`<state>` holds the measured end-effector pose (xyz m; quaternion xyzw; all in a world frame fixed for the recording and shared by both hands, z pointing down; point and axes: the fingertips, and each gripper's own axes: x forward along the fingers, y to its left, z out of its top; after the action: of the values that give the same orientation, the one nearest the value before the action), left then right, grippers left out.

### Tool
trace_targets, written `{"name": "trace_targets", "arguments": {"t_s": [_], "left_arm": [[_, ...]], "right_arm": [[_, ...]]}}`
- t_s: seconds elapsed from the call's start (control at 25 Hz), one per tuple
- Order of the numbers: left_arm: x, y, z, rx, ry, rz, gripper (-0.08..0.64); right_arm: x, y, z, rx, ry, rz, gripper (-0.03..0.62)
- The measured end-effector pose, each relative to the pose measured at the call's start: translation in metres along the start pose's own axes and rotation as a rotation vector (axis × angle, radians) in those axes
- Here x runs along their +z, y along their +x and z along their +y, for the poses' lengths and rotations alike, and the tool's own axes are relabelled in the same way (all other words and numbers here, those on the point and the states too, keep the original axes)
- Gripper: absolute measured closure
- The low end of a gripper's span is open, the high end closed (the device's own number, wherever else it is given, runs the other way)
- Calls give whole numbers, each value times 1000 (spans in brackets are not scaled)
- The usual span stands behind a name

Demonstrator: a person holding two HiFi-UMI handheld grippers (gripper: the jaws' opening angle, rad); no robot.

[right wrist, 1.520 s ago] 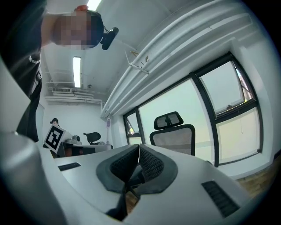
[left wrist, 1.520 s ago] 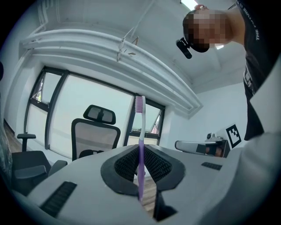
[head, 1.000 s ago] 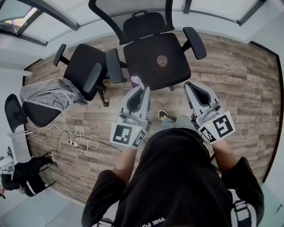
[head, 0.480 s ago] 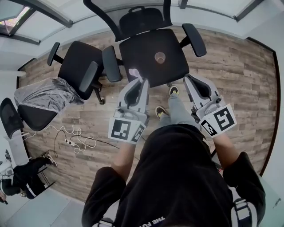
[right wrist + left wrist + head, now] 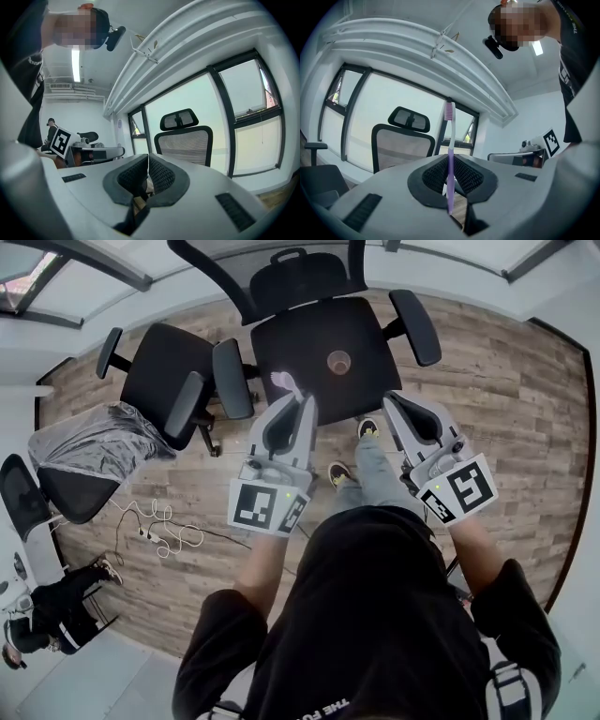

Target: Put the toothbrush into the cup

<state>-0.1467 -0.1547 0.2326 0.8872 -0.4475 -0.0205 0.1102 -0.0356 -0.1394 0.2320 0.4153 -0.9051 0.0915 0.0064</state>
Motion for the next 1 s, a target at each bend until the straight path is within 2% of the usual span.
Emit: {"name": "trace_targets", "arguments": {"t_s": [0.48,0.68,1.0], "left_arm": [[-30,95,23,12,-2,49,512],[-47,138,44,26,-45,48,512],[-111,199,80,46,-91,98,512]], "right_arm": [[-31,38,-75,29,86,55,572],[-44,66,-105,56,105,77,572],[-95,97,-153,75,154,143,572]]}}
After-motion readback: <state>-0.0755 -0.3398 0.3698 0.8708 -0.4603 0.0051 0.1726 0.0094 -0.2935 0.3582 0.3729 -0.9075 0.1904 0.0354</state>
